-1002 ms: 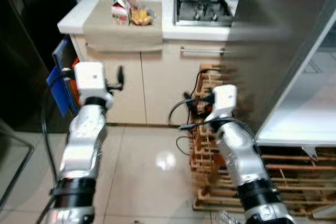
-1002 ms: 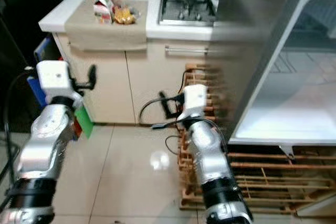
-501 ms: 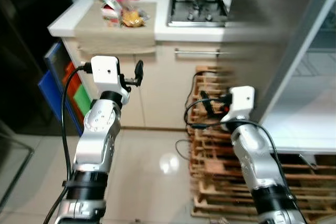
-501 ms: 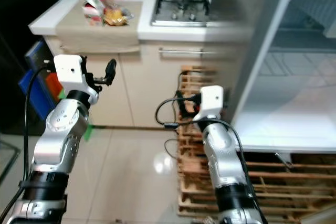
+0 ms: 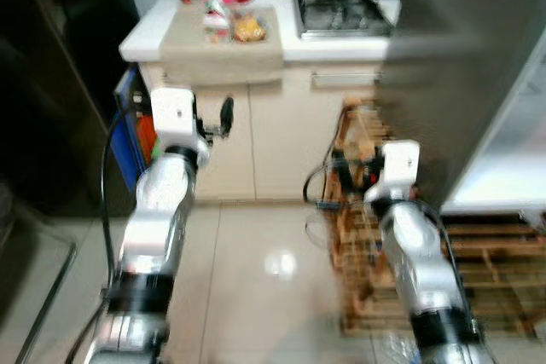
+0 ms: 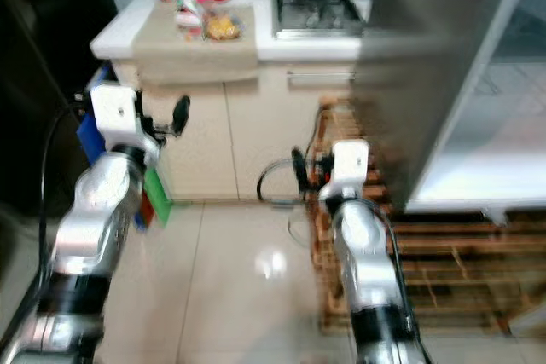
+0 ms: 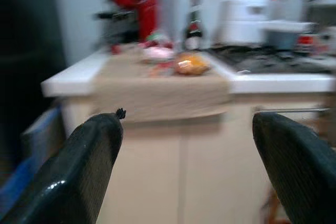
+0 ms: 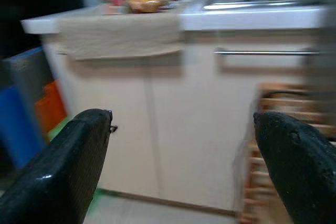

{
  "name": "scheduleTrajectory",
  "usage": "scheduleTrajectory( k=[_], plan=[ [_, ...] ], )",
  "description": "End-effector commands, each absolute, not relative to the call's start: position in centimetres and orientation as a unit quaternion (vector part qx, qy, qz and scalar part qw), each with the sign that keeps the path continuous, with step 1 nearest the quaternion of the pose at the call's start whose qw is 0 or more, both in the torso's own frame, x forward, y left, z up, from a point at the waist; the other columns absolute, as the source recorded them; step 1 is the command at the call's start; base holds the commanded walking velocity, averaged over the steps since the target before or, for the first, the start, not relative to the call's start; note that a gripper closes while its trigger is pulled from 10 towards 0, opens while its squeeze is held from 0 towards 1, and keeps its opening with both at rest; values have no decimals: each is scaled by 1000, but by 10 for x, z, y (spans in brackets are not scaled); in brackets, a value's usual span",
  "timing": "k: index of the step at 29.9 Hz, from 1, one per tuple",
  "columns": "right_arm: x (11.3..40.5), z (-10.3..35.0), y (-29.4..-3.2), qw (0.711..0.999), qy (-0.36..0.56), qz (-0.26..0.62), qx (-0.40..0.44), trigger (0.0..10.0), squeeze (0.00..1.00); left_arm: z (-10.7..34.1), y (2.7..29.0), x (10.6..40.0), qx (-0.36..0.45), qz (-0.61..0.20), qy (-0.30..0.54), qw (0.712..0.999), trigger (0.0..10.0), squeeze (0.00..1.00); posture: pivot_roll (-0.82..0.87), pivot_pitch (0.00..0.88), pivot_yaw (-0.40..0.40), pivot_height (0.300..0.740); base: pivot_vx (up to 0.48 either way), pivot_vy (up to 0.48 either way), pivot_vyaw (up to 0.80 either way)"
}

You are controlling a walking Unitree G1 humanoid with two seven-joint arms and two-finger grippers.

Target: Restocking fridge

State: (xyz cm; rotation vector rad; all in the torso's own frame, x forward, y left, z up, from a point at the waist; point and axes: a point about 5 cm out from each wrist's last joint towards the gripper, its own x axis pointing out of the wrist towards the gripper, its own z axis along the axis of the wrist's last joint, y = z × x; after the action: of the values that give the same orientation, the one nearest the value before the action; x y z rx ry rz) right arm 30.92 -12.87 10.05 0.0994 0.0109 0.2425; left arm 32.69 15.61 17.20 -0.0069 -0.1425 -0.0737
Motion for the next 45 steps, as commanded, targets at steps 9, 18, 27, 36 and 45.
scheduleTrajectory(
  k=[9, 18, 27, 36, 45],
  plan=[
    [325, 138, -119, 987, -60, 151, 8, 10000, 0, 186, 159, 329, -7, -4, -101, 995, 10000, 0, -26, 0, 17, 740, 380, 292, 0],
    [327, 134, -127, 991, -51, 124, 11, 10000, 0, 182, 152, 329, -8, -31, -89, 996, 10000, 0, -15, 0, 9, 740, 401, 218, 415],
    [324, 129, -117, 989, -46, 139, 8, 10000, 0, 183, 149, 329, -8, -46, -86, 995, 10000, 0, 4, 0, 15, 740, 456, 0, 0],
    [326, 132, -114, 990, -54, 132, 8, 10000, 0, 192, 146, 332, -5, -84, -101, 991, 10000, 0, 7, 0, 28, 740, 467, 0, -761],
    [326, 133, -115, 990, -60, 128, 6, 10000, 0, 194, 143, 334, -7, -97, -104, 990, 10000, 0, 0, 0, 31, 740, 472, 0, -433]
  ],
)
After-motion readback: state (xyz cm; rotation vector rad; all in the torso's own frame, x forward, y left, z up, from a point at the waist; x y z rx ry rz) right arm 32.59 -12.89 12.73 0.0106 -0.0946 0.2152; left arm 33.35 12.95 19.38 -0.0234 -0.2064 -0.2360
